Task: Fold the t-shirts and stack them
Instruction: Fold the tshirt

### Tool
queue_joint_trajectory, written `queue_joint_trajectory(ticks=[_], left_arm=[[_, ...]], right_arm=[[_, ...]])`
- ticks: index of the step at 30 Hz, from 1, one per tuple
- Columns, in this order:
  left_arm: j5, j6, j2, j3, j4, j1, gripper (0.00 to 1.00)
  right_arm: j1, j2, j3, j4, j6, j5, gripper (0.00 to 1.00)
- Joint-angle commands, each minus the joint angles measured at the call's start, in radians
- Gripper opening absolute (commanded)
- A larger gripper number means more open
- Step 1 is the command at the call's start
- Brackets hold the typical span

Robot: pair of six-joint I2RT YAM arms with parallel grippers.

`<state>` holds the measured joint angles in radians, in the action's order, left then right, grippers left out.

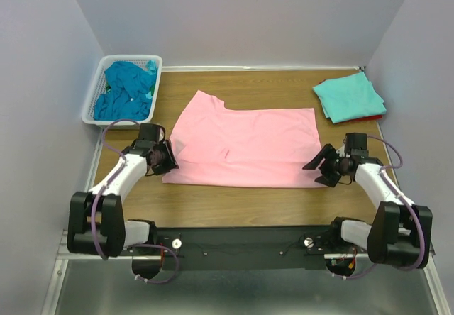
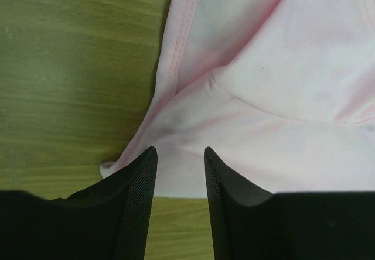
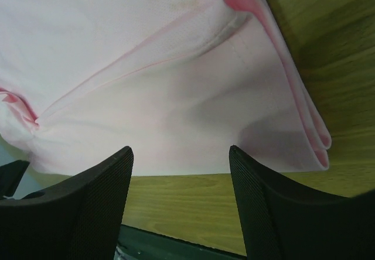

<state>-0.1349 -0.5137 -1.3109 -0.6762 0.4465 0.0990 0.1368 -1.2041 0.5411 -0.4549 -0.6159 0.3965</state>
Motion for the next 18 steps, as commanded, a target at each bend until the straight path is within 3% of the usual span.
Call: queue_joint_trajectory(ticks=[1, 7, 12, 18], left_arm=[[0.034, -0.008, 0.113, -0.020, 0.066, -0.005, 0.46], [0.210, 0.067, 0.187, -0.146, -0.060, -0.005, 0.48], [0.238, 0.171, 0.038, -0.249, -0.254, -0.007, 0.44], [0.282, 0.247, -0.224, -0.416, -0.321, -0.005, 0.41]], right_arm=[[0.001, 0.057, 0.086, -0.112, 0.042, -0.113, 0.73], [0.001, -0.059, 0.322, -0.093, 0.200, -0.107, 0.72], [-0.006, -0.285, 0.529, -0.071, 0.333, -0.134, 0.72], [-0.043, -0.561, 0.767, -0.015, 0.383, -0.289, 0.66]])
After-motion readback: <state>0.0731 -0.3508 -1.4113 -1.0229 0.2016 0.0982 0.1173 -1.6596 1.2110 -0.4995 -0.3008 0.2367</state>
